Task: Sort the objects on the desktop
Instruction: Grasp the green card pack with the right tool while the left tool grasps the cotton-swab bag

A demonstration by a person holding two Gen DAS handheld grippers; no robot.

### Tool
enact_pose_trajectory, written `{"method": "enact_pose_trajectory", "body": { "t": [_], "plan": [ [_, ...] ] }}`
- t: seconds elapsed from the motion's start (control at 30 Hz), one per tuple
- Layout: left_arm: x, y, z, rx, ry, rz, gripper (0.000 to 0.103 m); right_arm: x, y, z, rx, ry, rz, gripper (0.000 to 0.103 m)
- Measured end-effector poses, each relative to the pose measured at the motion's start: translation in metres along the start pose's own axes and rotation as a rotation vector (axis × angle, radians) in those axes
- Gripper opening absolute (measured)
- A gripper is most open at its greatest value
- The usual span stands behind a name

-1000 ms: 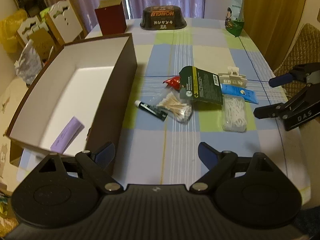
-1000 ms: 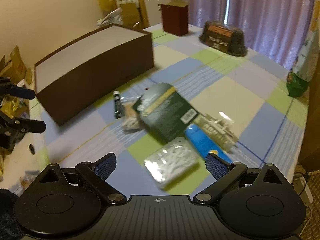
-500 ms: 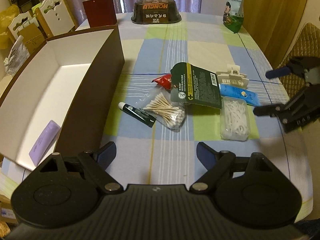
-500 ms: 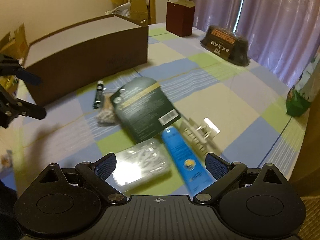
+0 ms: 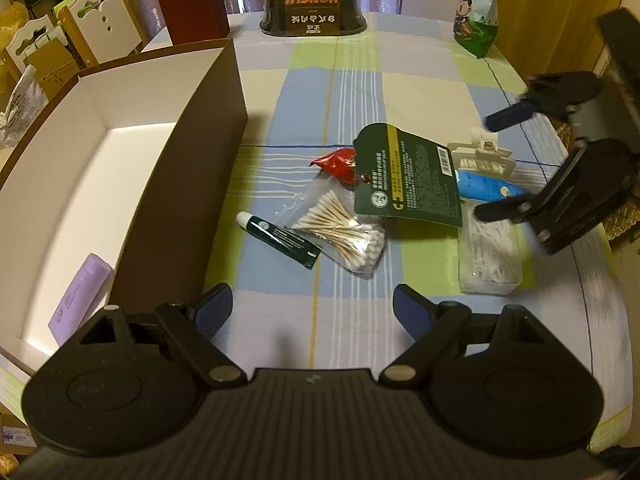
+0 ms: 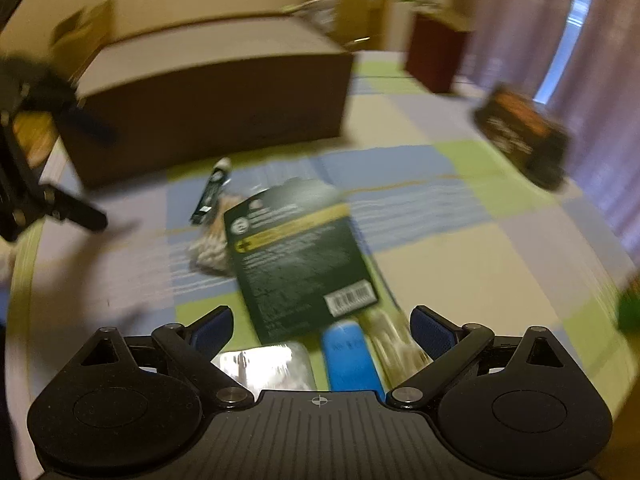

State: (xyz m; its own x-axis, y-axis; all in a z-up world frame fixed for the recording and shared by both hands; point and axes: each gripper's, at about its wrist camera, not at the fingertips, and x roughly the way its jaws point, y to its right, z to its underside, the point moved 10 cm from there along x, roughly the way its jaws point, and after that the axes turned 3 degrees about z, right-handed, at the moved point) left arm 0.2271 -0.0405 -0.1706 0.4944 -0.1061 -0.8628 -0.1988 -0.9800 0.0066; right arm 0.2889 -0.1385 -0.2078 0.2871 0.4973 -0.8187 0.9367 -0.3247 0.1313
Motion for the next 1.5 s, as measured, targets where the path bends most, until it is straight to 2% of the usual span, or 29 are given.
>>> {"method": "enact_pose_trajectory", "body": {
  "t": [0.13, 0.33, 0.37, 0.43, 0.5, 0.57, 0.67, 0.87, 1.03, 1.07, 1.17, 1.2, 1.23, 1.33, 1.5],
  "plan": [
    [-0.002, -0.005, 0.002, -0.012, -0.008, 0.002, 0.085, 0.022, -0.001, -0.012, -0.092, -0.016, -0.062, 0.098],
    [-0.005, -0.006, 0.012, -0.010, -0.028, 0.008, 0.085, 0.042, 0.005, -0.026, -0.107, -0.013, -0.204, 0.097],
    [-0.005, -0.006, 0.013, -0.009, -0.029, 0.008, 0.085, 0.044, 0.005, -0.027, -0.104, -0.016, -0.229, 0.078],
    [-0.007, -0.007, 0.015, -0.012, -0.031, 0.006, 0.085, 0.048, 0.003, -0.029, -0.093, -0.036, -0.275, 0.052],
    [-0.009, -0.008, 0.018, -0.017, -0.032, 0.005, 0.085, 0.051, 0.000, -0.028, -0.114, -0.053, -0.277, 0.039],
    [-0.011, -0.009, 0.020, -0.017, -0.030, 0.001, 0.085, 0.049, -0.007, -0.027, -0.157, -0.059, -0.276, 0.009],
    [-0.014, -0.011, 0.022, -0.021, -0.026, -0.002, 0.085, 0.033, -0.022, -0.029, -0.236, -0.009, -0.222, 0.001],
    [-0.015, -0.014, 0.028, -0.029, -0.028, -0.001, 0.085, -0.012, -0.077, -0.024, -0.437, 0.102, -0.071, 0.000],
    [-0.017, -0.016, 0.034, -0.028, -0.033, 0.001, 0.085, -0.034, -0.128, 0.001, -0.438, 0.109, -0.089, 0.000],
    [-0.018, -0.016, 0.037, -0.028, -0.034, 0.001, 0.085, -0.036, -0.135, 0.007, -0.412, 0.096, -0.104, 0.002],
    [-0.021, -0.017, 0.043, -0.028, -0.038, 0.002, 0.085, -0.042, -0.154, 0.023, -0.323, 0.064, -0.145, 0.032],
    [-0.022, -0.018, 0.045, -0.028, -0.040, 0.002, 0.085, -0.044, -0.156, 0.026, -0.278, 0.060, -0.152, 0.039],
    [-0.023, -0.018, 0.047, -0.028, -0.041, 0.002, 0.085, -0.048, -0.156, 0.029, -0.220, 0.058, -0.156, 0.050],
    [-0.023, -0.020, 0.057, -0.029, -0.054, -0.004, 0.085, -0.059, -0.145, 0.029, 0.009, 0.073, -0.175, 0.050],
    [-0.024, -0.024, 0.070, -0.035, -0.064, -0.007, 0.085, -0.054, -0.113, 0.018, 0.267, 0.077, -0.016, 0.050]
  ]
}}
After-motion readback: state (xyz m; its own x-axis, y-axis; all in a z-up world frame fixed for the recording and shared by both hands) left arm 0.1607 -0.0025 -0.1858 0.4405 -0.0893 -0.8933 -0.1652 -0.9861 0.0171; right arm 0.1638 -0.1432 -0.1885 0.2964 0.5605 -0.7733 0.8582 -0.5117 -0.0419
